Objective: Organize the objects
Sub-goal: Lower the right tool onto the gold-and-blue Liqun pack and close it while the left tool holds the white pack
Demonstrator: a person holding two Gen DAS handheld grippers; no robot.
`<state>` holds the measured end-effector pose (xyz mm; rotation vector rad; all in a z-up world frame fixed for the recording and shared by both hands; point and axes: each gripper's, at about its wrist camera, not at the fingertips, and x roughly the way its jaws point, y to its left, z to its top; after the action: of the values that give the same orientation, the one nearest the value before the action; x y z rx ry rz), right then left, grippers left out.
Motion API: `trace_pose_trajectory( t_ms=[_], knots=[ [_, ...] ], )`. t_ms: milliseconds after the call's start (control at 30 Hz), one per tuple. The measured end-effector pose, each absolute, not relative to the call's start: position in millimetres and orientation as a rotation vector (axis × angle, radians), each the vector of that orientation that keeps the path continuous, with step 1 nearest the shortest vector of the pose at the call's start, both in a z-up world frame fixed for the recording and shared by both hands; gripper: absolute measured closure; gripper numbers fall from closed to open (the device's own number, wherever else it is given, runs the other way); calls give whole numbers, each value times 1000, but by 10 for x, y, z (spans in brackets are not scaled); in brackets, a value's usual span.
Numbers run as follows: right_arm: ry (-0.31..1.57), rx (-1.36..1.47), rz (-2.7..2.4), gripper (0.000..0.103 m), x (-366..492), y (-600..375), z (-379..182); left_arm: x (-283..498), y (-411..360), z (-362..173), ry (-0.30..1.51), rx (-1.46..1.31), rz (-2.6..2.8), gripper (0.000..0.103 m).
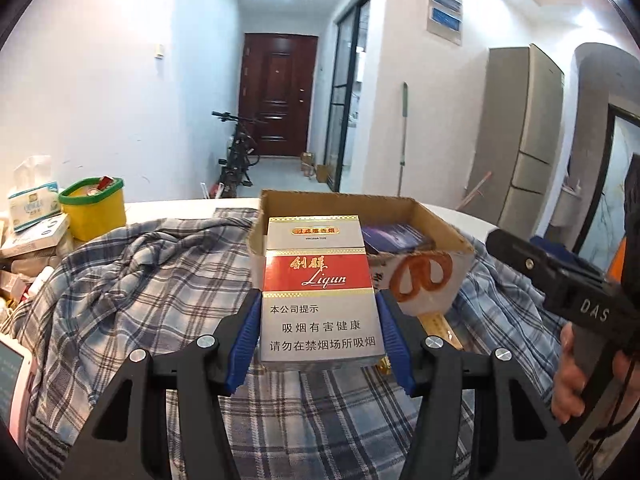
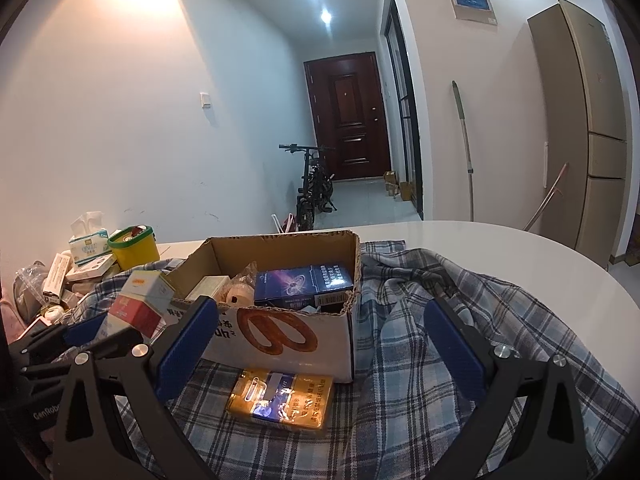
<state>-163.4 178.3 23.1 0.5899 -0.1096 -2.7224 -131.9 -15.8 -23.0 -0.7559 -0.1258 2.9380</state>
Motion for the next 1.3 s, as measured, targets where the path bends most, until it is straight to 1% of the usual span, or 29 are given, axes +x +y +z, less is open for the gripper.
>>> trace_pose_trajectory(
  t_ms=[200, 467, 667, 833, 1067, 1200, 1300],
  knots=[
    [-174, 753, -2566, 1, -1711, 1654, 131, -1244, -192, -159, -154, -686, 2994, 44],
    [8, 955, -2503, 1, -1813, 1323, -182, -1209, -127, -159, -101, -676, 3004, 44],
    [96, 1081, -2482, 1, -1904, 1193, -384, -1270, -179, -201, -133, -734, 3008, 44],
    [136, 1139, -2458, 1, -1946, 1135, -486, -1313, -216, -241, -158, -775, 2998, 44],
    [149, 1227, -2432, 1, -2025, 1125, -599, -1294, -158, -242, -116, -759, 2989, 44],
    [160, 1247, -2437, 4, -2048, 1136, -641, -1294, -155, -248, -127, -769, 2994, 44],
    [182, 1263, -2428, 9, -2068, 1084, -684, -1304, -131, -262, -108, -788, 3005, 44]
  ],
)
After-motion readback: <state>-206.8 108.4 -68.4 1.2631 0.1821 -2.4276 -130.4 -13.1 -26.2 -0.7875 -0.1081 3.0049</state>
